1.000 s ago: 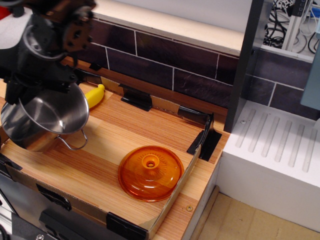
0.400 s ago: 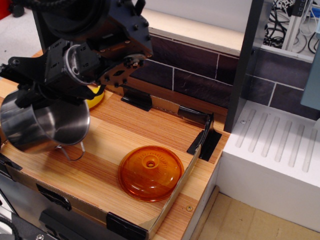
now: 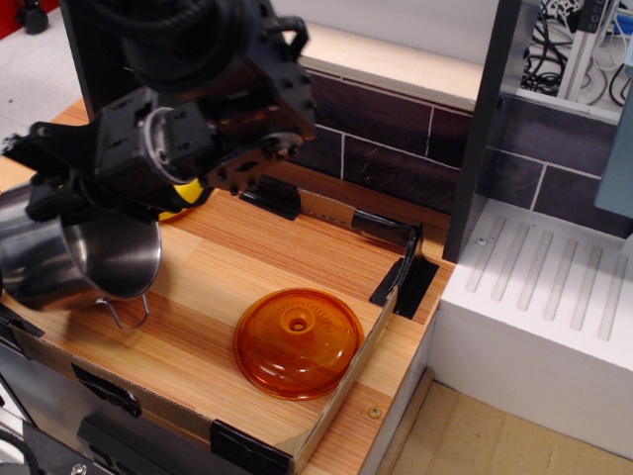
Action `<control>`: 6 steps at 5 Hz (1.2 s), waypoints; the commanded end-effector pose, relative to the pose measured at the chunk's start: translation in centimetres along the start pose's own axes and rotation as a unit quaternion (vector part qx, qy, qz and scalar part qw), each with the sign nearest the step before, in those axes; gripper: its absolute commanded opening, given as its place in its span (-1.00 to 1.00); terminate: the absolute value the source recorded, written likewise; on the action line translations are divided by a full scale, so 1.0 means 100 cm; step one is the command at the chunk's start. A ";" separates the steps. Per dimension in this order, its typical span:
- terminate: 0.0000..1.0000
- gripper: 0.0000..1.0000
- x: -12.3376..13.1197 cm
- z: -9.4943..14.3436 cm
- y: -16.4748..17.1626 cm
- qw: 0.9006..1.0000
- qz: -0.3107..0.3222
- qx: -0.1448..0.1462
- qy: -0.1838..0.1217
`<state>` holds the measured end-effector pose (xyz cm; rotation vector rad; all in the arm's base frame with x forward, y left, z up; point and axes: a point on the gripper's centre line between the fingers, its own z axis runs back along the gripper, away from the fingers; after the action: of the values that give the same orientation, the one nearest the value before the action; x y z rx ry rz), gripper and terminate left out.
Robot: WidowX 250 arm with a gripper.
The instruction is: Topple metal pot
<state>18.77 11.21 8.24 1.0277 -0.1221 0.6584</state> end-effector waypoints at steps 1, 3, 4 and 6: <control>-1.00 1.00 0.001 0.013 -0.012 1.000 0.006 -0.021 0.019; -1.00 1.00 0.004 0.039 -0.001 0.986 -0.009 -0.158 0.056; -1.00 1.00 0.005 0.045 0.003 0.979 -0.006 -0.190 0.074; -1.00 1.00 0.012 0.054 0.020 0.946 -0.021 -0.292 0.141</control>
<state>19.20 7.97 12.21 0.3524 0.0078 0.6581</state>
